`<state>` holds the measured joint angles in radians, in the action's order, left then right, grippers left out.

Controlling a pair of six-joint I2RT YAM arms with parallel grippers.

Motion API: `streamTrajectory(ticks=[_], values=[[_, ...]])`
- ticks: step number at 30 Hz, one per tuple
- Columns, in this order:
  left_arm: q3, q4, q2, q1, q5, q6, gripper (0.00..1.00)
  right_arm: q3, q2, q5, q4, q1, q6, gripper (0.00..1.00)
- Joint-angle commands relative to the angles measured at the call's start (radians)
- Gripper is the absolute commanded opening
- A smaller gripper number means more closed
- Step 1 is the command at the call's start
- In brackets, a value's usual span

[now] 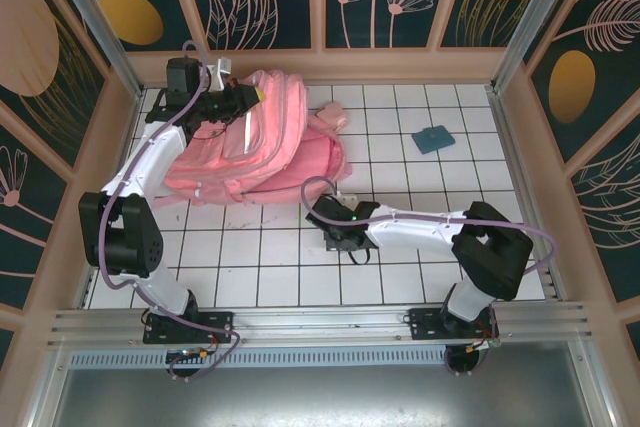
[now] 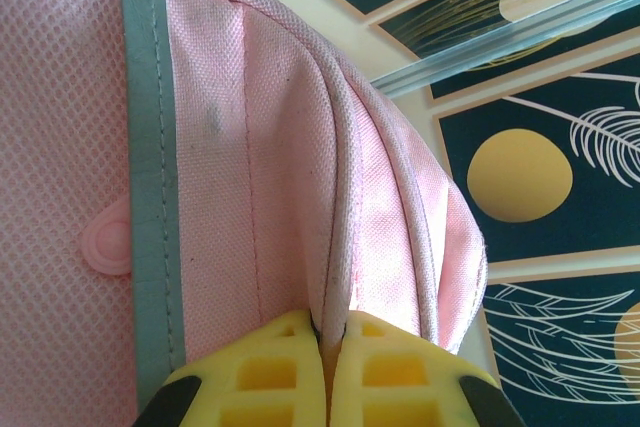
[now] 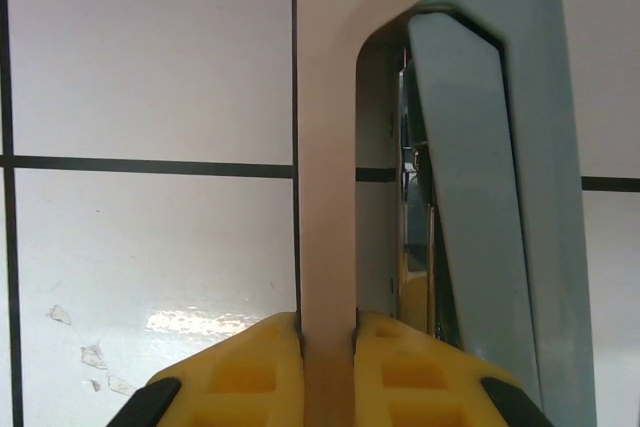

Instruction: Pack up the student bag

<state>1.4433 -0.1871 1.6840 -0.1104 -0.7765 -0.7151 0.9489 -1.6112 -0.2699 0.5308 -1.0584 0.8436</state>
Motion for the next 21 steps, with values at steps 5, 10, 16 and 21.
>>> streamTrajectory(ticks=[5,10,16,21], values=[[0.008,0.072,-0.046,0.002,0.020,0.004,0.00,0.188,0.012,-0.101,0.129,0.037,-0.078,0.01],[-0.008,0.098,-0.057,0.003,0.027,-0.025,0.00,0.335,-0.004,-0.077,0.102,0.104,-0.166,0.01],[-0.024,0.145,-0.083,0.003,0.026,-0.065,0.00,0.523,-0.116,0.051,0.024,0.224,-0.242,0.00],[-0.023,0.149,-0.091,0.003,0.015,-0.073,0.00,0.670,-0.243,0.135,-0.025,0.276,-0.283,0.00]])
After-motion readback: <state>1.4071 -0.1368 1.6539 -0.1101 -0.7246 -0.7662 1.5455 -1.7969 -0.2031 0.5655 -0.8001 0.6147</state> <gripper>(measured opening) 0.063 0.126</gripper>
